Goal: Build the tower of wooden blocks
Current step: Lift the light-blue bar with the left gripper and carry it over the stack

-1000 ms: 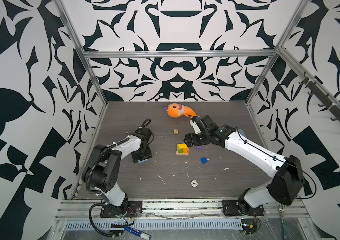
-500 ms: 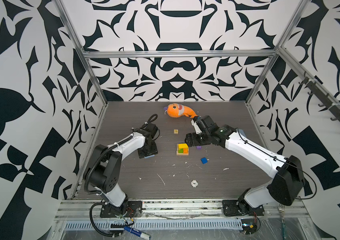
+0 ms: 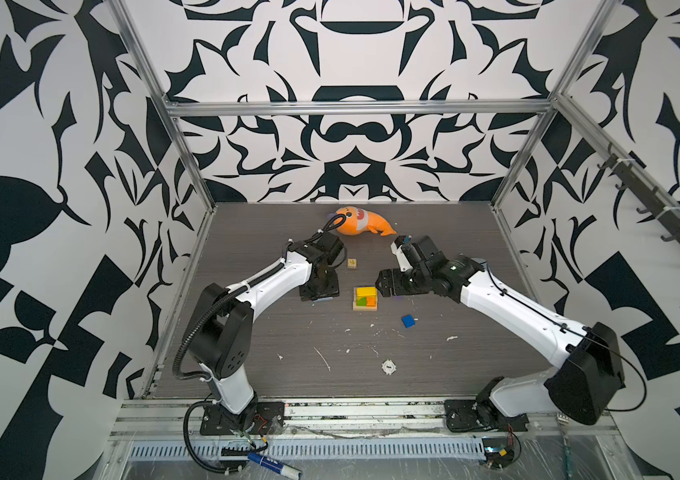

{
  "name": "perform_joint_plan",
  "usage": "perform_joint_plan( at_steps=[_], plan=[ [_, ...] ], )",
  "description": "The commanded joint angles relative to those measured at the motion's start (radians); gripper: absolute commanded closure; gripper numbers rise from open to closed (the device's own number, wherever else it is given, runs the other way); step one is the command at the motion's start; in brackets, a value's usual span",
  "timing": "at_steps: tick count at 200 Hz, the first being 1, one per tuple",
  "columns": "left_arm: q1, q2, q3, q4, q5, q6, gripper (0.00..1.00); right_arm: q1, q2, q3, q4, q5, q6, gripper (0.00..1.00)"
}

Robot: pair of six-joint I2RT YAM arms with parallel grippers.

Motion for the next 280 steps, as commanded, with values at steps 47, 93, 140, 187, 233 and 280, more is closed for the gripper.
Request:
perform_joint_plan(
  at_steps=[47,93,140,187,233,280],
  plan=[
    [-0.047,0.089,0.146,-0.089,0.029,0.005,0.37,-0.019,-0.111,-0.071,0.026,0.018,-0.043,0.07],
    [-0.086,0.16,0.256,-0.137,0.025,-0.009,0.37,-0.031,-0.132,-0.096,0.009,0.019,-0.042,0.07],
    [-0.115,0.217,0.334,-0.166,0.026,-0.053,0.36,-0.038,-0.161,-0.144,0.022,0.001,-0.052,0.07],
    [-0.148,0.251,0.381,-0.173,0.029,-0.069,0.36,-0.04,-0.227,-0.224,0.087,-0.007,-0.075,0.07],
    [-0.165,0.285,0.419,-0.167,0.039,-0.084,0.36,-0.04,-0.248,-0.245,0.079,0.007,-0.073,0.07],
    [-0.173,0.31,0.452,-0.159,0.044,-0.102,0.36,-0.04,-0.273,-0.247,0.073,0.028,-0.066,0.08]
  ],
)
